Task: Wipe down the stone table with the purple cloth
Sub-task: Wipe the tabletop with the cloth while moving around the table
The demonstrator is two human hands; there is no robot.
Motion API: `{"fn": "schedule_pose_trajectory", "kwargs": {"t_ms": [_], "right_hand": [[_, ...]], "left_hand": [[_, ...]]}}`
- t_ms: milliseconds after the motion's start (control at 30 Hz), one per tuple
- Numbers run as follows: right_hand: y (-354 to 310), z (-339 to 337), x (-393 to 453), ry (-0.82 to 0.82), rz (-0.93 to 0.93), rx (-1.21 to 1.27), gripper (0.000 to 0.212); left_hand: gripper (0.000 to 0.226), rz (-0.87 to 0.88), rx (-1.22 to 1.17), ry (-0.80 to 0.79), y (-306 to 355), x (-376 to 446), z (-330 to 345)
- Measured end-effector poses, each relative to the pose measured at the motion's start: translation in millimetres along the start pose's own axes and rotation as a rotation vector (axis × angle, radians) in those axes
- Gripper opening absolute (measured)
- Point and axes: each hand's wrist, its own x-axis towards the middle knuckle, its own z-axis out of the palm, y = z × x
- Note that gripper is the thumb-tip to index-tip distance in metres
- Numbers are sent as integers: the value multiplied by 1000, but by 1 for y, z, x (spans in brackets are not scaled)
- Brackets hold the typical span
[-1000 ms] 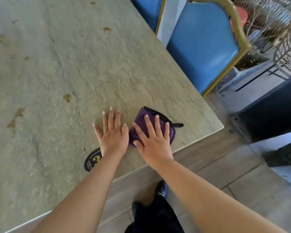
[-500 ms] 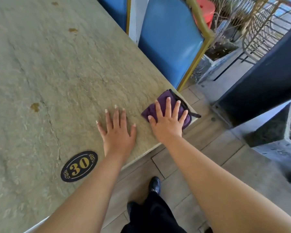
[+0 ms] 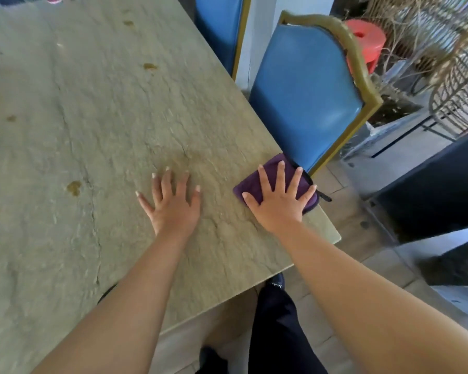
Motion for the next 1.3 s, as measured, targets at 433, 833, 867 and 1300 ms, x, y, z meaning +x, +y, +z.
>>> {"fn": "schedule_pose_trajectory", "kwargs": {"t_ms": [433,833,867,1300], "right_hand": [[-58,-37,181,64,-720,-111,70],[-133,-29,176,8,-1506,-248,64],[-125,-36,195,-1,-1541,-255,65],[-122,-17,133,31,-1320,-179,64]], "left_hand": [[73,-227,-11,122,-1,24,1],[75,-256,-177,247,-4,25,0],[76,-254,-167,246,-4,26,0],[77,-243,-164,261,-3,25,1]]}}
